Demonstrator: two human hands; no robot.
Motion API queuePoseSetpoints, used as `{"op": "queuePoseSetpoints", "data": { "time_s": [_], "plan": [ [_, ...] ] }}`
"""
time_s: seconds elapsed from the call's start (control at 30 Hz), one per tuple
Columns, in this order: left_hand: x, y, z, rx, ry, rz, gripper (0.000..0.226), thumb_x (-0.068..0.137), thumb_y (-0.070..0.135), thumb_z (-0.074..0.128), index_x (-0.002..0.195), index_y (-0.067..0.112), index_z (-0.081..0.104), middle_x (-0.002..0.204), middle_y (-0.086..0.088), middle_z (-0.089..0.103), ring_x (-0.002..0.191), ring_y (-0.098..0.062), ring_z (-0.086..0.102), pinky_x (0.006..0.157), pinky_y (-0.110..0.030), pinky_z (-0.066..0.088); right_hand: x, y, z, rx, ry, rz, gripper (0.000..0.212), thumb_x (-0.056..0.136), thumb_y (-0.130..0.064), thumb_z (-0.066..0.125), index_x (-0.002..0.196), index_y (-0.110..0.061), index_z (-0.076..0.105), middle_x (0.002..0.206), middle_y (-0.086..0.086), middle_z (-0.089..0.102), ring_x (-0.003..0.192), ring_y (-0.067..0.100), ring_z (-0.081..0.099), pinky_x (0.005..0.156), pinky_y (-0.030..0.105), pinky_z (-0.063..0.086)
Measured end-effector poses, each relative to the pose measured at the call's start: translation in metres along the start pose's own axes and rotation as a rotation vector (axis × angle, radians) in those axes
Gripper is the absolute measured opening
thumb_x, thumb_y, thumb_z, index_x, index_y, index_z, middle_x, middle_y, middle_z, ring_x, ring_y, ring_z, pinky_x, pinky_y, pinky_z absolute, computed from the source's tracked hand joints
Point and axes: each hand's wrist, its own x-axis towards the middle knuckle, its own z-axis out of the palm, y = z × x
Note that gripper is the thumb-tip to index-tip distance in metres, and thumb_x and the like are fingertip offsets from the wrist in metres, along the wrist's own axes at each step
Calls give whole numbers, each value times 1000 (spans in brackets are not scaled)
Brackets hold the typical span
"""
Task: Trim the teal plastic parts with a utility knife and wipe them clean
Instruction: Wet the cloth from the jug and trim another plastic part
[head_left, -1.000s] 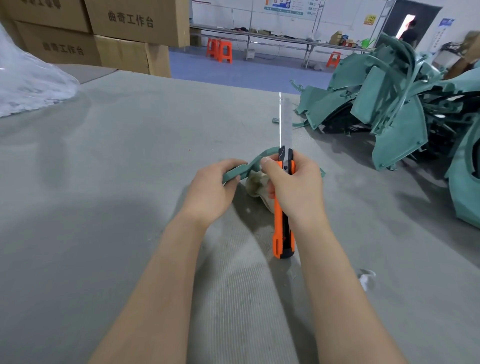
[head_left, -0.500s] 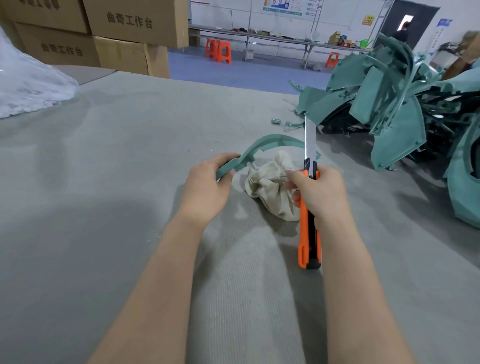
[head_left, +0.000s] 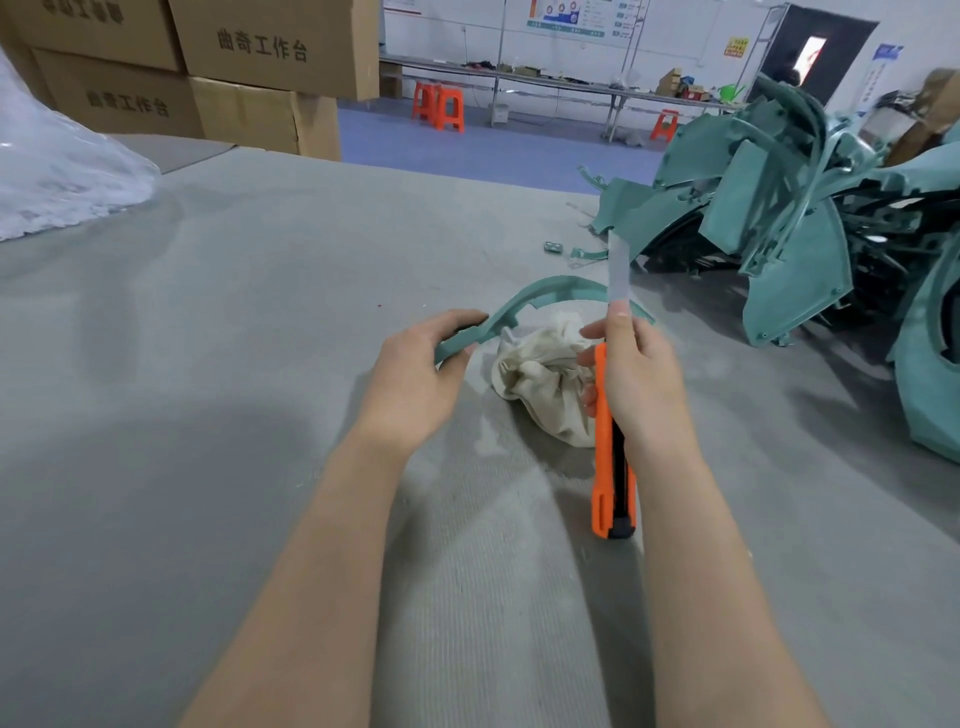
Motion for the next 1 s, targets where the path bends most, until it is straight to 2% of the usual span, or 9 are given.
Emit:
{"op": "queuePoseSetpoints", "data": {
  "time_s": [0.1, 0.2, 0.3, 0.37, 0.5, 0.67, 0.77, 0.87, 1.0],
  "plan": [
    [0, 0, 0, -1, -39, 43, 29, 95, 7, 54, 111, 26, 68, 86, 25, 61, 78, 15, 51, 68, 0, 34, -2, 3, 2, -47, -38, -35, 33, 102, -43, 39, 85, -20, 56, 62, 0, 58, 41, 14, 49, 48, 28, 40],
    [-1, 0, 0, -36, -55, 66, 31, 93, 3, 55, 109, 25, 69, 85, 29, 60, 79, 17, 52, 70, -1, 33, -1, 5, 0, -37, -14, -62, 31, 102, -41, 42, 81, -22, 53, 56, 0, 54, 40, 12, 48, 46, 28, 40],
    [-1, 1, 0, -51, -75, 91, 31, 93, 2, 56, 109, 25, 69, 89, 29, 61, 82, 17, 53, 72, 0, 33, 0, 4, -1, -68, -36, -89, 38, 103, -38, 42, 76, -12, 51, 53, 5, 52, 38, 16, 46, 49, 30, 40],
    [-2, 2, 1, -58, -80, 103, 30, 93, 2, 56, 110, 22, 69, 91, 28, 62, 84, 17, 53, 74, 1, 33, -1, 4, 0, -90, -69, -105, 42, 103, -37, 42, 75, -6, 50, 51, 6, 50, 40, 19, 46, 44, 27, 39],
    [-2, 1, 0, -49, -74, 108, 29, 92, 1, 56, 111, 19, 69, 94, 23, 63, 89, 9, 52, 75, 1, 34, -3, 3, 1, -78, -150, -112, 41, 102, -37, 43, 71, -10, 48, 50, 5, 49, 39, 20, 44, 38, 23, 36],
    [-2, 0, -1, -55, -66, 124, 30, 92, 1, 56, 109, 22, 70, 91, 26, 63, 82, 18, 53, 72, 0, 34, -6, -2, -3, -49, -191, -123, 40, 102, -36, 44, 72, -9, 48, 48, 6, 47, 37, 18, 43, 38, 22, 36],
    [-1, -2, 1, -37, -68, 126, 31, 91, 0, 57, 109, 21, 70, 93, 21, 64, 88, 7, 57, 76, -3, 37, -12, -6, 0, -11, -259, -114, 38, 102, -34, 45, 73, -11, 51, 49, 7, 46, 38, 18, 41, 39, 22, 32],
    [-1, -5, 4, 19, -123, 100, 34, 90, -2, 56, 113, 21, 69, 105, 9, 68, 102, -8, 61, 89, -16, 42, -22, -9, 8, 24, -404, -122, 36, 102, -32, 46, 74, -12, 52, 51, 7, 44, 41, 19, 37, 39, 23, 29],
    [-1, -8, 2, 33, -99, 85, 35, 88, -4, 53, 107, 21, 69, 93, 9, 67, 94, -11, 62, 81, -15, 43, -28, -13, 13, -25, -520, -169, 36, 102, -31, 47, 73, -11, 52, 50, 3, 43, 40, 17, 37, 40, 23, 32]
  ]
}}
